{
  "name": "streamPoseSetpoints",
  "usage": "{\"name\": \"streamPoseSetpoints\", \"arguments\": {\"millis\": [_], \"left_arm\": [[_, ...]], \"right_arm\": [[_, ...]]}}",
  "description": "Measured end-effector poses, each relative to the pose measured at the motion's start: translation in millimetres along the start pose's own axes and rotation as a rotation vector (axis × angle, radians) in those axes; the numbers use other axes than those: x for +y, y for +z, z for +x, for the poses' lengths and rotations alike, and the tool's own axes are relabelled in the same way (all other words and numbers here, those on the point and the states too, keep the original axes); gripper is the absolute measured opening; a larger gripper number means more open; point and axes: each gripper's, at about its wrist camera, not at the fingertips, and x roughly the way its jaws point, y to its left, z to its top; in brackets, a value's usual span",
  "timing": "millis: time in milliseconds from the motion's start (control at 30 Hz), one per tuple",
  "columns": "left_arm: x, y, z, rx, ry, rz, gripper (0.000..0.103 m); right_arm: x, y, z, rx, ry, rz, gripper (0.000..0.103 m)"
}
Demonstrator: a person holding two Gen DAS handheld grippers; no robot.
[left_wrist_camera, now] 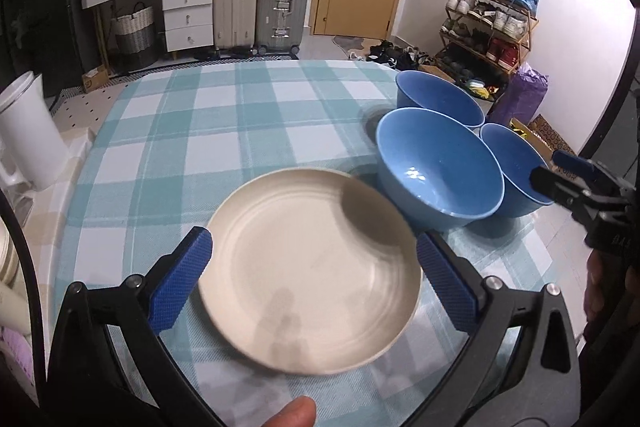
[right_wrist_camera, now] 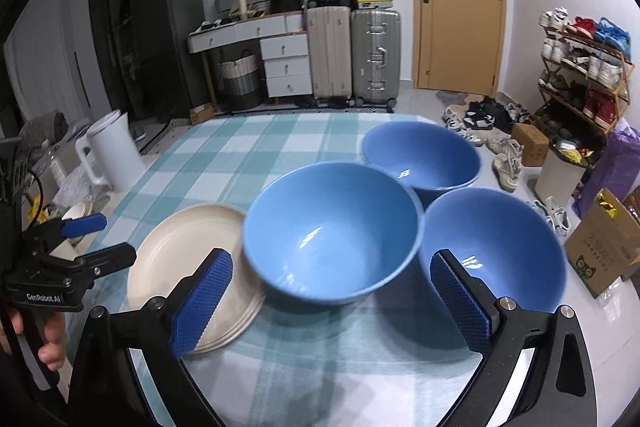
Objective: Organize plates and bowls
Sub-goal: 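Move both grippers to the rim of a light-blue bowl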
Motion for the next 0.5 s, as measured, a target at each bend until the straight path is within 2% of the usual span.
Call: {"name": "streamPoseSetpoints", "arguments": {"millis": [500], "left_arm": [[-52, 68, 49, 0.027, -0.033, 0.068, 0.102]], "right_arm": [[-68, 36, -12, -0.040, -0.066, 0.056, 0.102]]}}
